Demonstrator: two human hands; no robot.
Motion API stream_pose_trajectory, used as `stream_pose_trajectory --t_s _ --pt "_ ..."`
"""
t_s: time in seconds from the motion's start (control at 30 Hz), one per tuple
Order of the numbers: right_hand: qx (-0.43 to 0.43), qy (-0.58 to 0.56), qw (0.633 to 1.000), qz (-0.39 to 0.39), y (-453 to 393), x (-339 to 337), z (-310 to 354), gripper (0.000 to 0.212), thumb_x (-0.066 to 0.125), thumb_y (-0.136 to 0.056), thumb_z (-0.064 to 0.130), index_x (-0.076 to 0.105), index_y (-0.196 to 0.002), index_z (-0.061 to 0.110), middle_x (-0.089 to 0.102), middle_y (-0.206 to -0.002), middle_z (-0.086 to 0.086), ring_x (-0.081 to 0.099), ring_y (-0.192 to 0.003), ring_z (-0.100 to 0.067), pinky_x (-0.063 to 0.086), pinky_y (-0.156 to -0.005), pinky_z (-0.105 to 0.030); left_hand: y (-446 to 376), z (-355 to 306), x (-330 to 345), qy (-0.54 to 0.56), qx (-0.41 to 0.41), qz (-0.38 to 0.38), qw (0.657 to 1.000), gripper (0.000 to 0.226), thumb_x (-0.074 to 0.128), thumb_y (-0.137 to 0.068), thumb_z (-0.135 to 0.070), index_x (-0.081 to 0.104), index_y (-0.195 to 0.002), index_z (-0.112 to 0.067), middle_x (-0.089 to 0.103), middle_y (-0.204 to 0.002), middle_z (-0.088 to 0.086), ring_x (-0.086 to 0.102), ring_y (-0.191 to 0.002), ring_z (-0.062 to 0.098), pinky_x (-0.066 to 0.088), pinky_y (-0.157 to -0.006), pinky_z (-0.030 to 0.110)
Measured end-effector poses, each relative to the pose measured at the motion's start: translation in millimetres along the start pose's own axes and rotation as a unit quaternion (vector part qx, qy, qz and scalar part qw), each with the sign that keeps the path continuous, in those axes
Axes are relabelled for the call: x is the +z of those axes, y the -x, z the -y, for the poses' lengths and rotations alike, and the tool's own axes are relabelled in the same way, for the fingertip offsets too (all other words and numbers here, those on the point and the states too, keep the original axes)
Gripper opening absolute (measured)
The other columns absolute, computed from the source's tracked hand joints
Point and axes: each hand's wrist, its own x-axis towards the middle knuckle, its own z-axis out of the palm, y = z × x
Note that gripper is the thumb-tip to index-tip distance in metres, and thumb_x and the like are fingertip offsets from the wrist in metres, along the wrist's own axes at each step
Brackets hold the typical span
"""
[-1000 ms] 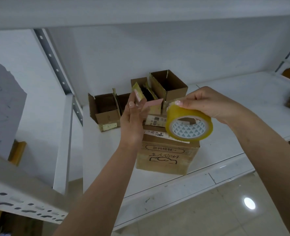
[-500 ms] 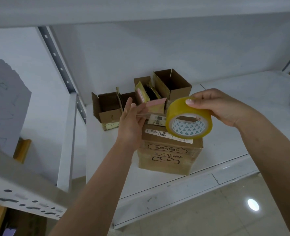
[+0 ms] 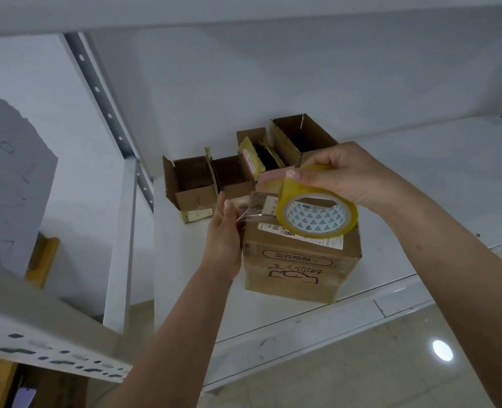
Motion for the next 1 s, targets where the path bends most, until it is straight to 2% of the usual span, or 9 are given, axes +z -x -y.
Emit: stream_pose_trajectory --t_s 0.1,0.17,0.23,0.33,0.47,0.6,0.7,0.77,1.0 --pt "0.002 0.0 1.0 -0.005 -2 1 0 0.052 0.068 -0.062 0.058 0.076 -0.086 0.013 0.074 -0.075 0.002 0.072 -0.07 -0.013 0.056 -0.068 -0.027 -3 7 -1 0.006 -0.025 -0.007 1.0 0.051 0.033 -0.106 -0.034 0.015 -0.154 -0.032 0.074 -0.101 -0.004 0.071 -0.095 0.015 0.055 -0.076 0.03" --pt "0.0 -0.004 1.0 -0.005 -2 3 -1 0.05 0.068 -0.064 0.057 0.076 -0.086 0.013 0.074 -0.074 0.002 0.072 -0.069 -0.012 0.056 -0.066 -0.026 -4 10 -2 -0.008 -0.051 -0.008 0.999 0.051 0.034 -0.106 -0.034 0.017 -0.154 -0.031 0.07 -0.111 0.0 0.069 -0.1 0.018 0.055 -0.082 0.034" --pt "-0.001 -0.014 1.0 -0.01 -2 3 -3 0.045 0.069 -0.067 0.054 0.075 -0.085 0.013 0.073 -0.073 0.003 0.071 -0.069 -0.012 0.055 -0.065 -0.025 -5 10 -2 -0.05 -0.094 0.011 0.994 0.048 0.035 -0.105 -0.038 0.032 -0.151 -0.024 0.065 -0.125 0.007 0.066 -0.109 0.022 0.054 -0.091 0.039" --pt "-0.008 -0.032 0.999 -0.026 -2 5 -5 0.032 0.072 -0.074 0.046 0.075 -0.082 0.015 0.073 -0.07 0.005 0.07 -0.066 -0.008 0.054 -0.058 -0.017 -6 11 -5 -0.061 -0.147 0.012 0.987 0.042 0.041 -0.102 -0.042 0.065 -0.121 -0.014 0.074 -0.106 0.009 0.071 -0.096 0.024 0.058 -0.073 0.033" --pt "-0.009 -0.061 0.998 -0.031 0 6 -7 0.021 0.072 -0.082 0.035 0.073 -0.081 0.013 0.072 -0.067 0.013 0.069 -0.061 -0.003 0.05 -0.052 -0.012 -2 29 -14 -0.118 -0.176 -0.073 0.975 0.028 0.049 -0.099 -0.025 0.073 -0.093 -0.012 0.073 -0.087 0.006 0.068 -0.076 0.021 0.051 -0.069 0.03" --pt "-0.014 -0.071 0.997 -0.027 1 7 -9 0.022 0.07 -0.085 0.031 0.072 -0.084 0.009 0.07 -0.065 0.019 0.067 -0.059 0.002 0.047 -0.05 -0.008 2 37 -17 -0.122 -0.166 -0.054 0.977 0.028 0.042 -0.1 -0.014 0.068 -0.111 -0.008 0.075 -0.091 0.008 0.072 -0.074 0.016 0.056 -0.059 0.027" --pt "-0.013 -0.069 0.997 -0.025 0 7 -9 0.023 0.071 -0.084 0.033 0.072 -0.084 0.01 0.071 -0.065 0.017 0.068 -0.06 0.001 0.046 -0.05 -0.009 -9 21 -15 -0.198 -0.082 -0.08 0.974 0.037 0.058 -0.094 -0.009 0.054 -0.131 -0.011 0.064 -0.122 0.007 0.062 -0.108 0.023 0.052 -0.095 0.041" --pt "-0.013 -0.069 0.997 -0.028 -2 6 -10 0.022 0.071 -0.082 0.036 0.072 -0.082 0.013 0.071 -0.066 0.015 0.068 -0.061 -0.001 0.047 -0.051 -0.01 -17 9 -12 -0.265 -0.025 -0.074 0.961 0.047 0.062 -0.092 -0.007 0.05 -0.136 -0.013 0.057 -0.131 0.005 0.056 -0.118 0.024 0.048 -0.102 0.045" --pt "-0.022 -0.065 0.997 -0.025 -4 5 -12 0.03 0.071 -0.069 0.05 0.072 -0.076 0.02 0.072 -0.067 0.009 0.069 -0.062 -0.005 0.048 -0.051 -0.013 -14 26 -16 -0.305 -0.043 0.003 0.951 0.032 0.042 -0.101 -0.007 0.051 -0.132 -0.003 0.063 -0.123 0.018 0.063 -0.106 0.031 0.051 -0.095 0.047"
